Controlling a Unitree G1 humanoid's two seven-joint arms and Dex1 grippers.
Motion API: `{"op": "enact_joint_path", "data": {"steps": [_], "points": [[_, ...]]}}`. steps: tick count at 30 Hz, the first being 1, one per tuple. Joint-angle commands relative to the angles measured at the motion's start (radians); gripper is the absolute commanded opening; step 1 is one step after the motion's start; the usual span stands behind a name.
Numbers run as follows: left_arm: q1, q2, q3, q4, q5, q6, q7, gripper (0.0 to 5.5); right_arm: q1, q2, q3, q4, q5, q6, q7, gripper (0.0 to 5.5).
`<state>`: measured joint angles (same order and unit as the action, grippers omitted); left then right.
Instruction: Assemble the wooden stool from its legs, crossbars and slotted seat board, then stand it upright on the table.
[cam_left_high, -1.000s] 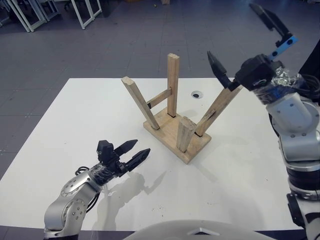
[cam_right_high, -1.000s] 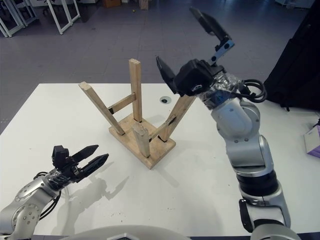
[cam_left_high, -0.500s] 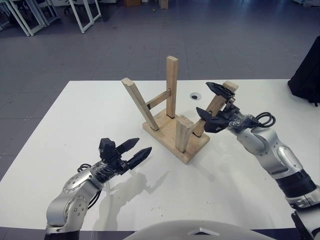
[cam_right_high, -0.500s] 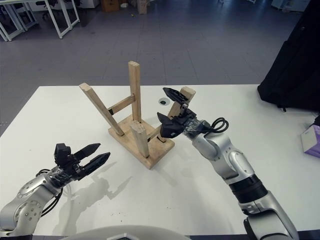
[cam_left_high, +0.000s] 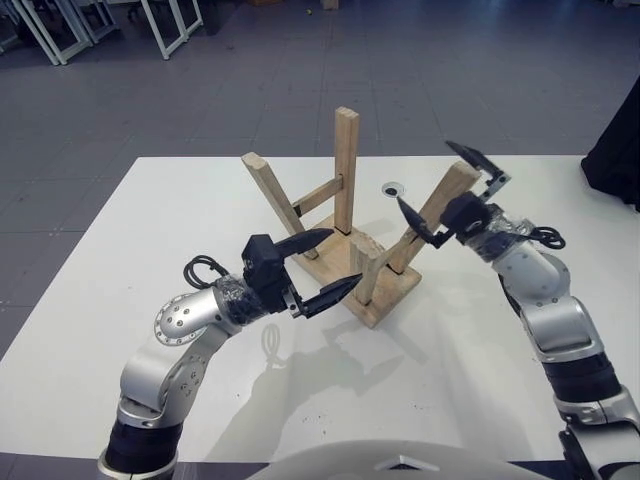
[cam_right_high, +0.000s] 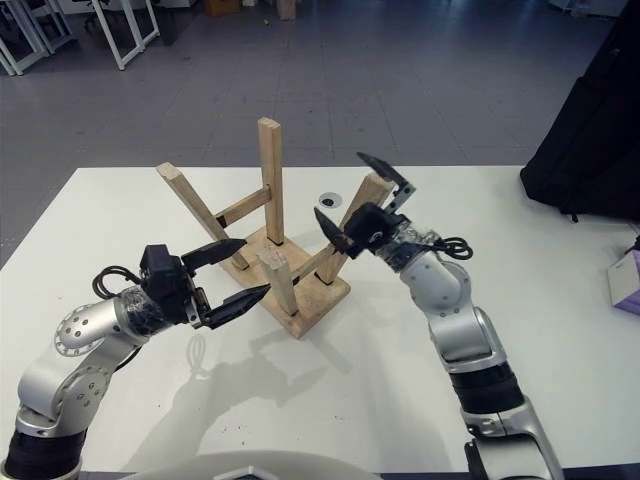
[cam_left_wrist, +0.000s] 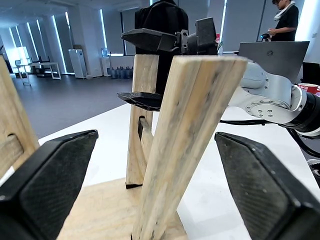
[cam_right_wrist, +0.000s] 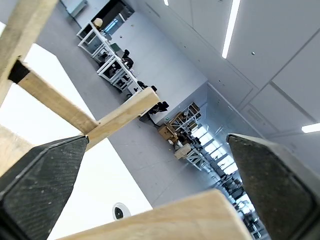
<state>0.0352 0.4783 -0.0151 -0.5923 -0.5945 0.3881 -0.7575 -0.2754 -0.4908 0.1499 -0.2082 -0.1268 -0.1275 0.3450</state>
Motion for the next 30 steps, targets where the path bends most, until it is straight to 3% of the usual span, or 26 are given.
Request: {"op": "enact_joint_path", "data": {"steps": [1, 8, 25, 30], "points": [[-0.007, 0.019, -0.008, -0.054, -0.035, 0.048, 0.020, 4.32, -0.018, 0.020, -0.061, 0.000, 0.046, 0.037, -0.001, 5.11], [-0.108, -0.006, -0.068, -0.039, -0.017, 0.108, 0.077, 4.32, 0.005, 0.087, -0.083, 0.068, 0.184, 0.151, 0.064, 5.11], [-0.196, -0.042, -0.146, 0.067, 0.083, 0.089, 0.099, 4.32, -0.026, 0.122, 0.092, -0.122, 0.168, 0.257, 0.174, 5.11], [-0.194, -0.048, -0.142, 0.076, 0.070, 0.084, 0.091, 4.32, -0.026, 0.165, 0.124, -0.135, 0.322, 0.405, 0.255, 5.11]]}}
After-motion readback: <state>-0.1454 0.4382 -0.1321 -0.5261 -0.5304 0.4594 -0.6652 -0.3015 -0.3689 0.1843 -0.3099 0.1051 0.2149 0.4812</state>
